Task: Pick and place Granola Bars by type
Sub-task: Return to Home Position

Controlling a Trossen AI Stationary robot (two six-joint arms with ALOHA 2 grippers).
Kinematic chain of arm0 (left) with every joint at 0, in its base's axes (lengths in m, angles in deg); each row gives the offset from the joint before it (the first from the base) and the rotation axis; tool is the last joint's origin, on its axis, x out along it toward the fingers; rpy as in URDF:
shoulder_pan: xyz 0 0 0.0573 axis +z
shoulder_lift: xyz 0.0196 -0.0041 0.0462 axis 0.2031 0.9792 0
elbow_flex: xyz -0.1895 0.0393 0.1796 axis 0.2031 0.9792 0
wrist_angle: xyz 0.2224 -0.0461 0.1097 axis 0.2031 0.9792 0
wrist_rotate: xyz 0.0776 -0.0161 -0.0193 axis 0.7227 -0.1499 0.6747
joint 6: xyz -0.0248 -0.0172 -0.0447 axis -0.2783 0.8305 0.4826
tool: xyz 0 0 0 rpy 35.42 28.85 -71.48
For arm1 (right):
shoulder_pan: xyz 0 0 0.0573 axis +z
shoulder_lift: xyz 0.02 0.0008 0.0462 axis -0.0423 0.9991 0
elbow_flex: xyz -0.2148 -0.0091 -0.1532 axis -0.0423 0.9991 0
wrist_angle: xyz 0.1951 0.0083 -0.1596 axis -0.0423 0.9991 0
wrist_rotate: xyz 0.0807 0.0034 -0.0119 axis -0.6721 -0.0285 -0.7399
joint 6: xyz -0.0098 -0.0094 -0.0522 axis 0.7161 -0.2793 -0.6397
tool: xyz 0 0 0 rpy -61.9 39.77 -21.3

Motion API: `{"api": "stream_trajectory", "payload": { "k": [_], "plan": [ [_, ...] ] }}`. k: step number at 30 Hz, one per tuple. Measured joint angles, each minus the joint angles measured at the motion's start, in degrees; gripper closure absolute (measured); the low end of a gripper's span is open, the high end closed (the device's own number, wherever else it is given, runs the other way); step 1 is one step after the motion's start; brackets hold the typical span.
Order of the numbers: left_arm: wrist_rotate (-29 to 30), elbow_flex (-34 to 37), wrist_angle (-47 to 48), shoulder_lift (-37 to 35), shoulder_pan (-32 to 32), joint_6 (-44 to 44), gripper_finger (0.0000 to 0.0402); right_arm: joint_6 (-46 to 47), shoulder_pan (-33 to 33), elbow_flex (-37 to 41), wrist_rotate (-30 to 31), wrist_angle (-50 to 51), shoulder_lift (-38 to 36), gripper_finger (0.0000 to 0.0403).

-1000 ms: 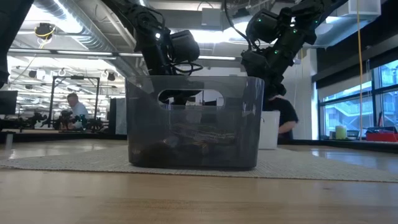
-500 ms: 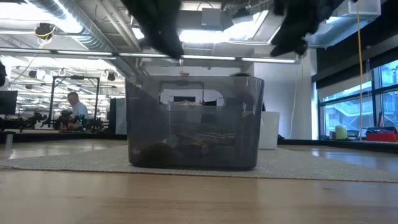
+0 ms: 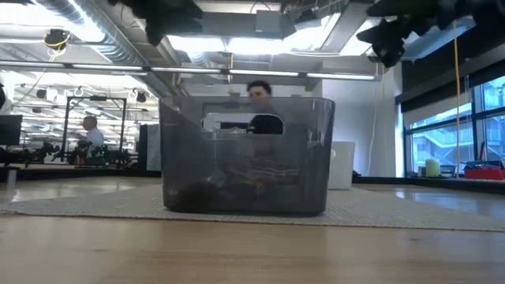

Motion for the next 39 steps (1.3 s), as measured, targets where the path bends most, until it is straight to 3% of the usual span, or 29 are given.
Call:
{"api": "stream_trajectory", "payload": {
  "k": [6,12,18,25,39],
  "plan": [
    [-1.41,17.81,-14.88,-15.17,2.34,1.29,0.0262,1.69,-1.72,10.22,-2.91,-10.49,-8.45,0.0210],
    [-1.91,29.55,-21.39,-27.11,2.61,3.11,0.0263,4.99,-1.90,19.06,-3.08,-19.50,-13.97,0.0210],
    [-0.99,35.13,-21.60,-35.48,3.17,3.57,0.0263,5.69,-1.90,24.02,-3.06,-25.75,-18.56,0.0210],
    [-2.02,40.18,-21.25,-44.35,3.17,4.61,0.0262,3.83,-1.90,26.28,-3.06,-25.62,-24.10,0.0210],
    [-2.38,41.12,-14.24,-56.38,3.17,3.98,0.0263,-3.08,-1.90,26.28,-3.04,-22.25,-33.11,0.0210]
  ]
}}
